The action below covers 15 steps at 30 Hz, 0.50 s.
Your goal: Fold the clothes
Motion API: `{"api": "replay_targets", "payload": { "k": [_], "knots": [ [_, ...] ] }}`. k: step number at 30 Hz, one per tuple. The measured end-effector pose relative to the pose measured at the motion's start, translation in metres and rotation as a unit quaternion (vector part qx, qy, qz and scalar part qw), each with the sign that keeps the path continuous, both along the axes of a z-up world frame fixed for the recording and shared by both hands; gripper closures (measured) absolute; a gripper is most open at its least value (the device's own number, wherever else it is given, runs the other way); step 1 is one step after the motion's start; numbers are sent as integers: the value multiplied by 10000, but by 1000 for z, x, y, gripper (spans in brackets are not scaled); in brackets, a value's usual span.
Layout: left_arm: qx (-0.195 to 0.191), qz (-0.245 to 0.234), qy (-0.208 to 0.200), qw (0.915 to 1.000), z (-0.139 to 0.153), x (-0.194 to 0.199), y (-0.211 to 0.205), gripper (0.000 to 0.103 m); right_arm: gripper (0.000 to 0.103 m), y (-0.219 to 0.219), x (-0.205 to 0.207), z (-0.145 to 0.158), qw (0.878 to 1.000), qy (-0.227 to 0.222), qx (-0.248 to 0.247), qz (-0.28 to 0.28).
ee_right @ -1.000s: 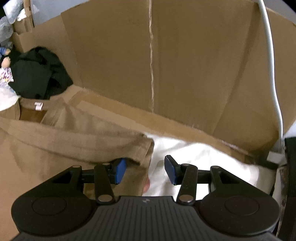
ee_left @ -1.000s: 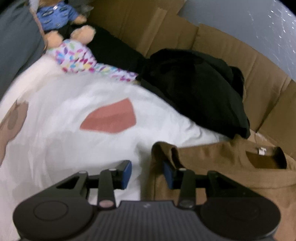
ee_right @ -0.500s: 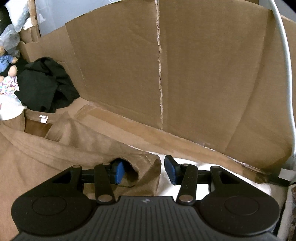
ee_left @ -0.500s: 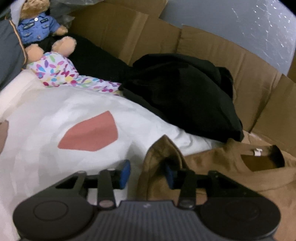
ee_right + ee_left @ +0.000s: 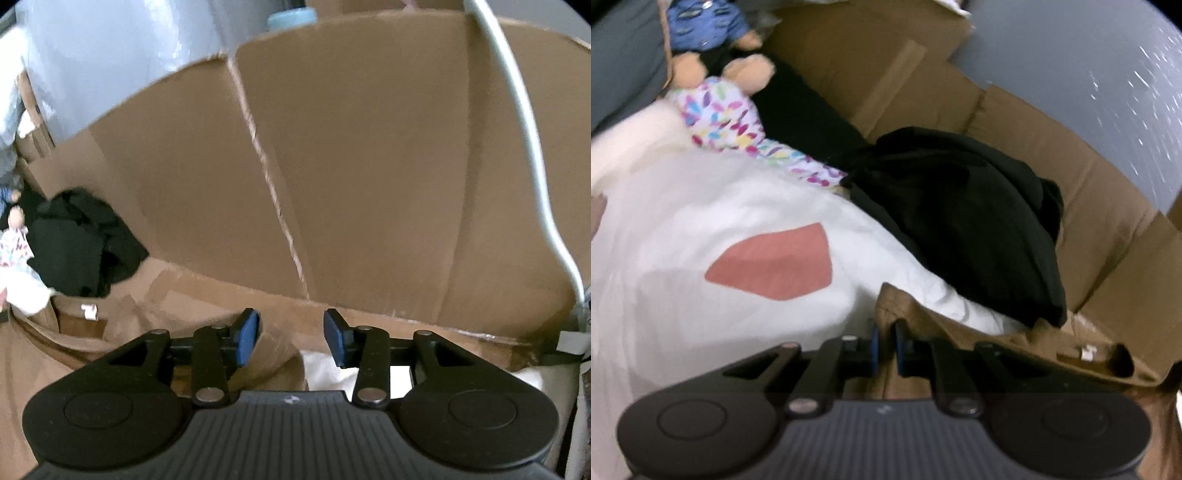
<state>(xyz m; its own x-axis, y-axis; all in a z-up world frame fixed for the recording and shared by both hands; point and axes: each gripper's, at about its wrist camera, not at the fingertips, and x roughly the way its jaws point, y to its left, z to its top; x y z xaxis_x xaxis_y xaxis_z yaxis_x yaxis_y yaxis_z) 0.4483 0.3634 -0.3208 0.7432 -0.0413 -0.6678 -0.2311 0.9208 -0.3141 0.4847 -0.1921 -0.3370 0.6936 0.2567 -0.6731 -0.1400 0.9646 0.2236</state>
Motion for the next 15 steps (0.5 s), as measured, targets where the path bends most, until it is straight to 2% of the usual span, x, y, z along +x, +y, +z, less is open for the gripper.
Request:
{"api": "replay_targets", "payload": {
  "k": [7,10,15],
  "knots": [
    [58,-148,6,9999,2,0,-4,93,45,-8,-17,6,9985,-249,-268,410],
    [8,-128,14,9999,0,1,-4,93,44,-11,-22,10,9976,-288,-248,578],
    [-33,-134,31,9999,0,1,-2,93,44,-9,-25,0,9941,-34,-579,912]
  ]
}}
